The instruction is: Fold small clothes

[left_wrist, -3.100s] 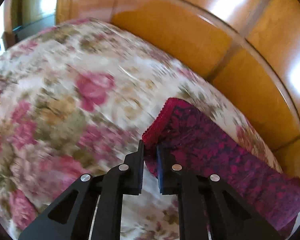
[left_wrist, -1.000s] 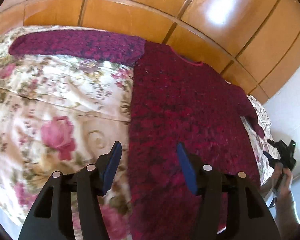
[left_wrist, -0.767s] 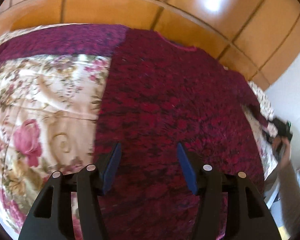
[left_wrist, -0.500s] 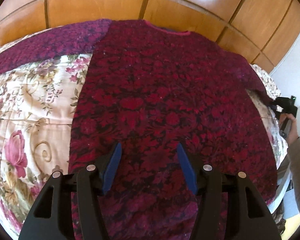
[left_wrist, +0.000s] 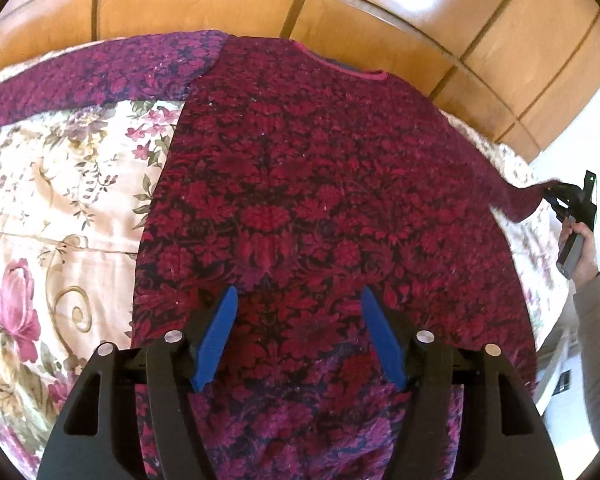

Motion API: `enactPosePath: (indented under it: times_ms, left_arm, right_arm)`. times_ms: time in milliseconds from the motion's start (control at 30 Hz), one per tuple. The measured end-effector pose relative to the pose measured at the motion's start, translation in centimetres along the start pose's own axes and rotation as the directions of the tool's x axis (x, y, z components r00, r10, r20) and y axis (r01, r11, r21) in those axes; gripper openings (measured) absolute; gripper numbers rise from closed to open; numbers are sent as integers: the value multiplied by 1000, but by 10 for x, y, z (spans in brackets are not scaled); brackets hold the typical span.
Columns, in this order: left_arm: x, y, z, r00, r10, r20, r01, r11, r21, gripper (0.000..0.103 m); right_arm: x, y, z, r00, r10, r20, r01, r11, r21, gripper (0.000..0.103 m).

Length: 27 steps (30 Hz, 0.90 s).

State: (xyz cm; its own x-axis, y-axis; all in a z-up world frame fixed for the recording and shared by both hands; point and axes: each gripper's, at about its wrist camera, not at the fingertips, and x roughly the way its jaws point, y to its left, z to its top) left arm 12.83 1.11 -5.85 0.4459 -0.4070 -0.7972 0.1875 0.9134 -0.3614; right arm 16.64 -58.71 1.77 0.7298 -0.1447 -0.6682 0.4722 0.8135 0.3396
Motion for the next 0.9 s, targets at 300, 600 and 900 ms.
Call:
enactPosePath:
  times_ms: [300,600,900]
  left_arm:
    - [-9,19,17,997,-55,56,60,994,-96,64]
    - [-10,29,54,990,-91,105,105,985,-138,64]
    - [19,30,113,987,-111,119,129,980,-151,64]
  right_arm:
    - [8,191,-47,962,233,-141,-267,910,-317,9]
    - [44,342,-160,873,302,-382,-469,735,-490,10]
    - [10,320,-176,836,380,-395,-538,708,-457,70]
